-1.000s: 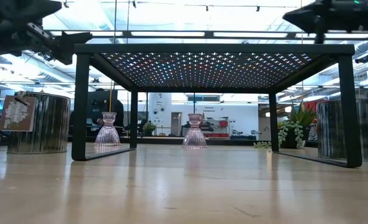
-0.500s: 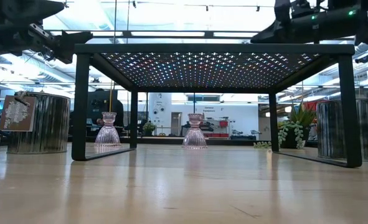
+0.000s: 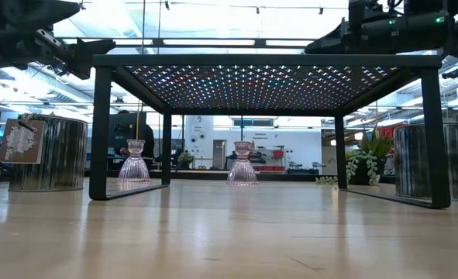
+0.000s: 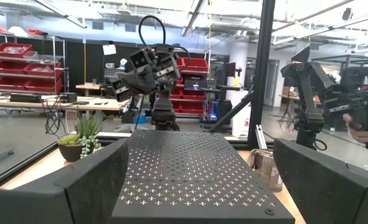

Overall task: Pick & Place candle stick holders
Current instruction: Put the right pink candle holder on the shelf

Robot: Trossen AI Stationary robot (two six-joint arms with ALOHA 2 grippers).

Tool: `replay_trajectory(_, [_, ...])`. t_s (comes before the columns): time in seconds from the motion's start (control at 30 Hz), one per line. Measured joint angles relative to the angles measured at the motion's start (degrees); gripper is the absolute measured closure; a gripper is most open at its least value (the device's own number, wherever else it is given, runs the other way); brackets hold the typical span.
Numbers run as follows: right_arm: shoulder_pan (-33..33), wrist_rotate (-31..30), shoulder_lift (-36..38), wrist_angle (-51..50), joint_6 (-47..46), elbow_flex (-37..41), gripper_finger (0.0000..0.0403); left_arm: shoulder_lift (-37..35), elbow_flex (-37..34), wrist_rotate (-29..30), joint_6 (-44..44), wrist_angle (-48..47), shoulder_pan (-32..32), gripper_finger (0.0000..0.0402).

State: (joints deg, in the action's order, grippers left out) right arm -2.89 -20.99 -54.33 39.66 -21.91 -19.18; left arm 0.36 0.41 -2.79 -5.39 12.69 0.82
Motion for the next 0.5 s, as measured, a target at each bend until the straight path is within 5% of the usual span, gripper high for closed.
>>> replay_trajectory(0.3, [-4.08,0.73,0.02,-0.92,10.41,0.02,0.0384,0.00,0.02,0.00,0.00,-0.02,0.01,0.0003])
replay_trajectory(0.5, [-10.85,3.00,-0.98,-15.45,9.99,-4.58,0.0322,0.00,0.02,0.00,0.07,-0.02,0.00,0.0003])
